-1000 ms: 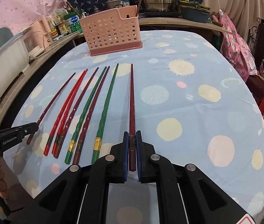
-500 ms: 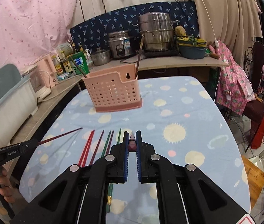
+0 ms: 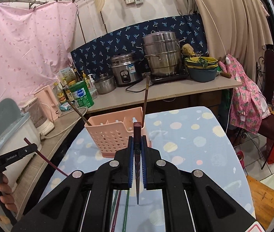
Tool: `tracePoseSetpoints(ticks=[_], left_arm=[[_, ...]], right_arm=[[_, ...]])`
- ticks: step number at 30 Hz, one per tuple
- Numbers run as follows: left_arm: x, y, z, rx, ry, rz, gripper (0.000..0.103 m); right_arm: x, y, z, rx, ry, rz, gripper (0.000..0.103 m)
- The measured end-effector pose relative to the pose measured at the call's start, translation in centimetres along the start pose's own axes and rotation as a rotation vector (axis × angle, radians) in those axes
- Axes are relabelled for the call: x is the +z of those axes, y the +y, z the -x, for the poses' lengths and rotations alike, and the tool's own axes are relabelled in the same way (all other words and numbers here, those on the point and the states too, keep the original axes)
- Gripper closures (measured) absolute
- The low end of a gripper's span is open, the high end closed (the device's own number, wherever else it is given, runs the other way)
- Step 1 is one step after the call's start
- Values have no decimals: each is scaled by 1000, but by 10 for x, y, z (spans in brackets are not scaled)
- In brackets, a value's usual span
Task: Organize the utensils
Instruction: 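Lift both dark red chopsticks and carry them over the pink basket, then lower both chopsticks into the basket and open both tools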
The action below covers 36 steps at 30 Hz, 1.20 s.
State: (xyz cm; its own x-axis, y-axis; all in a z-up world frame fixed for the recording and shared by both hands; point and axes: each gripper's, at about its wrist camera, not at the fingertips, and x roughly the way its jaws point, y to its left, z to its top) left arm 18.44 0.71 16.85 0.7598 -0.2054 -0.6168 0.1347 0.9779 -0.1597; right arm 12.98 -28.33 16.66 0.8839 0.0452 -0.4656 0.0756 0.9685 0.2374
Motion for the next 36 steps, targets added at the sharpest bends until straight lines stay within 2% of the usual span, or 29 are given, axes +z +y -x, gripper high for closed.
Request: tracePoseSetpoints(ticks=[8,15,20,26,36], left_arm=[[63,-15,10,-80,-93,27,96],[126,-39,23,-124,-233,30,96],[150,-50,8,-74,-289,15,96],[160,-47,-29,-60,-252,27,96],[136,-39,-95,-43,-115,26,96]], right_arm=[[57,3,-6,77,-94,-61,96],[114,21,-28,101,-184,-60,96],[138,30,-61,103,-185,-64,96],[139,35,-99,94,-148,-54,96],[96,28,-156,78,-12,-51,96]])
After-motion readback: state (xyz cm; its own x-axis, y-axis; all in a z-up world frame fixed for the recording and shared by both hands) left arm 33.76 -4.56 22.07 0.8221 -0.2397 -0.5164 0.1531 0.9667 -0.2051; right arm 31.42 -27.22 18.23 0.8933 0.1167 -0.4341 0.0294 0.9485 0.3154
